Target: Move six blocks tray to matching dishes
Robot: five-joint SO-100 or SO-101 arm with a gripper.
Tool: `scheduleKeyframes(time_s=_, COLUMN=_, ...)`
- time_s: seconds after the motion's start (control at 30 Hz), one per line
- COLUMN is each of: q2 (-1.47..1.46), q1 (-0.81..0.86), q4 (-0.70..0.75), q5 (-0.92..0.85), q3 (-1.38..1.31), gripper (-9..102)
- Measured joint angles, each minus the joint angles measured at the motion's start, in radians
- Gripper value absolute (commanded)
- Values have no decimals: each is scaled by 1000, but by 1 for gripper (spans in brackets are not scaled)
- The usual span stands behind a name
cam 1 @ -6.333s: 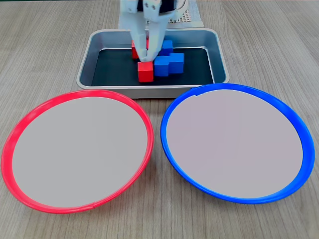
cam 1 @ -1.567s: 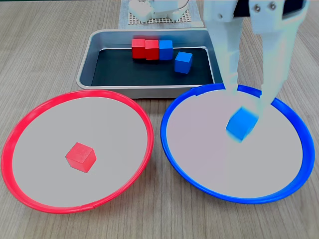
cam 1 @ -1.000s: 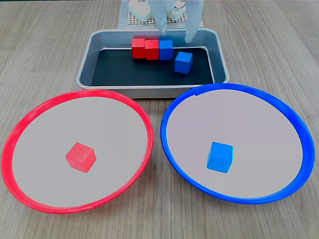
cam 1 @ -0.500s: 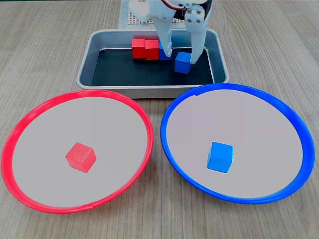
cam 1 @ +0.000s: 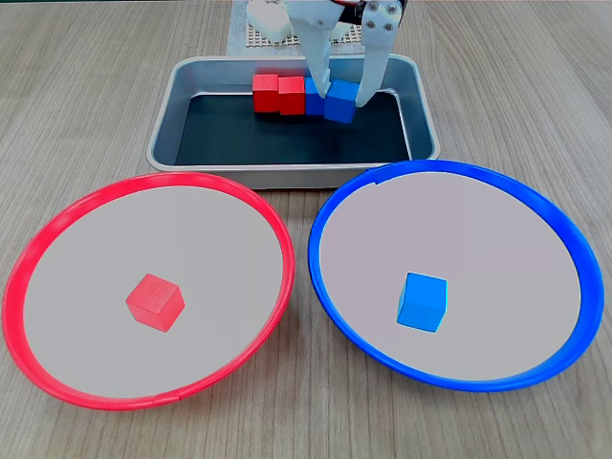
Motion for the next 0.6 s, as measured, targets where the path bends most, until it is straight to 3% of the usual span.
scheduleKeyframes(time_s=0.07, q2=-23, q1=-2, q4=29, q5=115, q3=-138, gripper=2)
scheduleKeyframes(time_s=0.13, q2=-91, q1=8, q4=23, q5=341, q3=-391, gripper=2)
scheduleKeyframes(time_s=0.27, q2=-230, q1=2, q4=-67, q5=480, q3=-546, gripper=2)
scheduleKeyframes(time_s=0.37, q2=-314, q1=-14, q4=-147, q5=529, q3=-601, gripper=3)
scheduleKeyframes(time_s=0.5, q2=-388, q1=-23, q4=-215, q5=594, q3=-630, gripper=22)
scheduleKeyframes(time_s=0.6, q2=-388, q1=-14, q4=-216, q5=612, q3=-630, gripper=22)
